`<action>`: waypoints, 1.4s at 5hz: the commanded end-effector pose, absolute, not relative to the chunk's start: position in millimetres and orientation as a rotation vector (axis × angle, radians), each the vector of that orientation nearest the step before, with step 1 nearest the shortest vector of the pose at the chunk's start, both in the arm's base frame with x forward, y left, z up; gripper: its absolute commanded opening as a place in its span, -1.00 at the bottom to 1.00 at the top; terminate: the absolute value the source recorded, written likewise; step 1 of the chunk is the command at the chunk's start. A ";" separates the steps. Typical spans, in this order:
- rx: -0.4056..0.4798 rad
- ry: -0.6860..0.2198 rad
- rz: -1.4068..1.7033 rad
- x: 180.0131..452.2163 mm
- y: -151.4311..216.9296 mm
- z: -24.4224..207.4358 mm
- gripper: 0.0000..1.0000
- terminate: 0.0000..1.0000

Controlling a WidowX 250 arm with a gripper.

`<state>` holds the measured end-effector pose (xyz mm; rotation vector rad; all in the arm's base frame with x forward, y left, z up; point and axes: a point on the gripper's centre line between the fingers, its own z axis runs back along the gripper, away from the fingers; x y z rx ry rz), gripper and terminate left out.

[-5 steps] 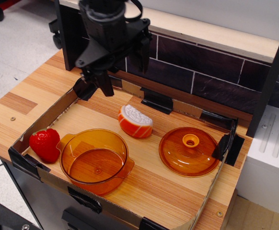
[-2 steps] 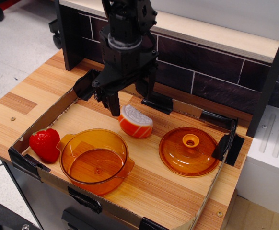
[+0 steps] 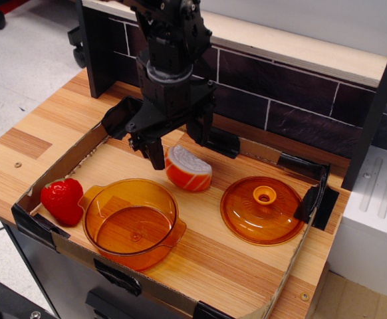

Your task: Put sushi in pot

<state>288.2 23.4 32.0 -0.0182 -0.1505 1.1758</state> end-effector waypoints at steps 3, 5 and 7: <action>-0.042 -0.205 1.124 286.0 31.0 30.4 -1.00 -1.00; -0.142 -0.217 1.158 292.1 22.7 75.7 -1.00 -1.00; -0.185 -0.135 1.057 249.4 6.7 100.8 -1.00 -1.00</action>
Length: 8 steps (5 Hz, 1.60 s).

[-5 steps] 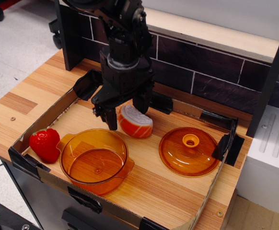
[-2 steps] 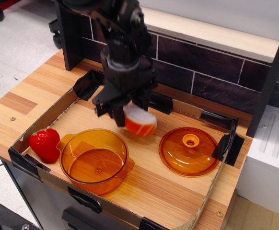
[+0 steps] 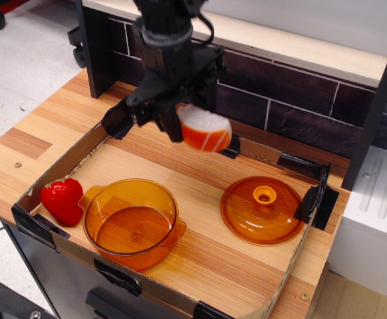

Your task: Put sushi in pot

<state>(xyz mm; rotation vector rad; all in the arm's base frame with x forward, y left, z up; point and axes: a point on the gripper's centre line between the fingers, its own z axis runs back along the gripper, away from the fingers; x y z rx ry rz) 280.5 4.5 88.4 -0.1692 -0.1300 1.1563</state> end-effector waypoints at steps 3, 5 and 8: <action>-0.171 -0.186 0.927 199.3 37.2 82.2 -1.00 -1.00; -0.117 -0.210 0.930 204.4 49.7 61.5 -1.00 -1.00; -0.089 -0.168 0.884 193.5 41.8 56.5 1.00 -1.00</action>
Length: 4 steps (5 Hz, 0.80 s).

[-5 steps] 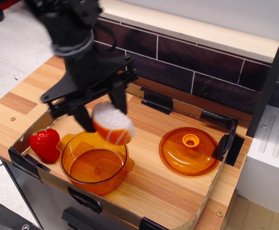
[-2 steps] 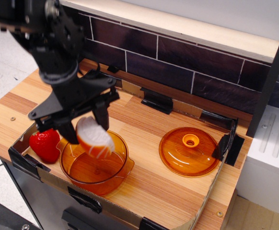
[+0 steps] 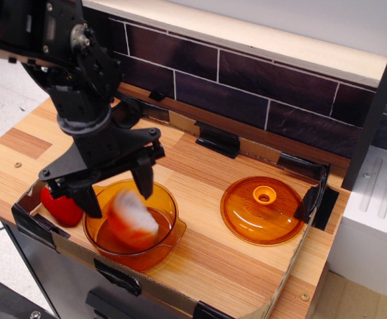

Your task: Put sushi in pot

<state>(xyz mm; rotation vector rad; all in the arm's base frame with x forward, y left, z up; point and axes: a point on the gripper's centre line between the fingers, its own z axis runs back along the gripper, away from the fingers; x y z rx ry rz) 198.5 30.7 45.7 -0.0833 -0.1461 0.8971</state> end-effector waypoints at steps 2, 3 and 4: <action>-0.176 -0.197 0.906 195.7 28.3 96.6 1.00 -1.00; -0.234 -0.194 0.909 198.2 23.8 131.0 1.00 -1.00; -0.234 -0.194 0.909 198.2 23.8 131.0 1.00 -1.00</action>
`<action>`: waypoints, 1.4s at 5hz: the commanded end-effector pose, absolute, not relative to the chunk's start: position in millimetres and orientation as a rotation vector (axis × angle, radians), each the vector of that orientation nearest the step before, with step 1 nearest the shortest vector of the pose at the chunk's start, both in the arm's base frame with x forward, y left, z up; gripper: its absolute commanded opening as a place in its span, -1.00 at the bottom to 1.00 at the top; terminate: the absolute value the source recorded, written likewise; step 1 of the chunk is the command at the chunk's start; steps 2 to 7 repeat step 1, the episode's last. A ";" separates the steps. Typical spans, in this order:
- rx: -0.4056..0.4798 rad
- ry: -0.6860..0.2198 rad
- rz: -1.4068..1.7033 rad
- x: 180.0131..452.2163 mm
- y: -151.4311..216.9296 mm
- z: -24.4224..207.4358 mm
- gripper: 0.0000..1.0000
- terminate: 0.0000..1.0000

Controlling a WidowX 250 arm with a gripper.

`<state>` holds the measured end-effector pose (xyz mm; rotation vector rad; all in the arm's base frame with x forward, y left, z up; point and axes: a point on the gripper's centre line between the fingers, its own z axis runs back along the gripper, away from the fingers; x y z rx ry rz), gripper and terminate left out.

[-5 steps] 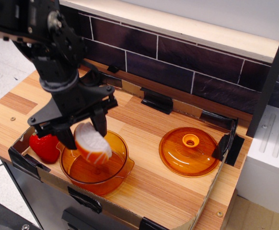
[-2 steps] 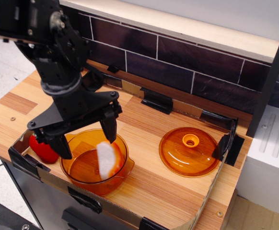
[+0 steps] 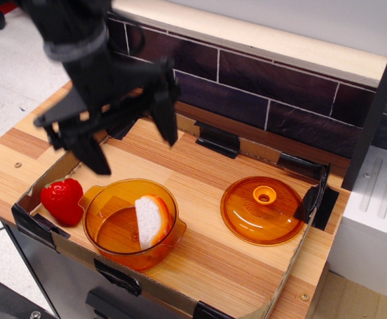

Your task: Put sushi in pot

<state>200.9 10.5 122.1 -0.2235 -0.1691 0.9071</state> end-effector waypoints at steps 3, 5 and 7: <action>-0.234 -0.194 0.909 198.2 23.8 131.0 1.00 1.00; -0.234 -0.194 0.909 198.2 23.8 131.0 1.00 1.00; -0.234 -0.194 0.909 198.2 23.8 131.0 1.00 1.00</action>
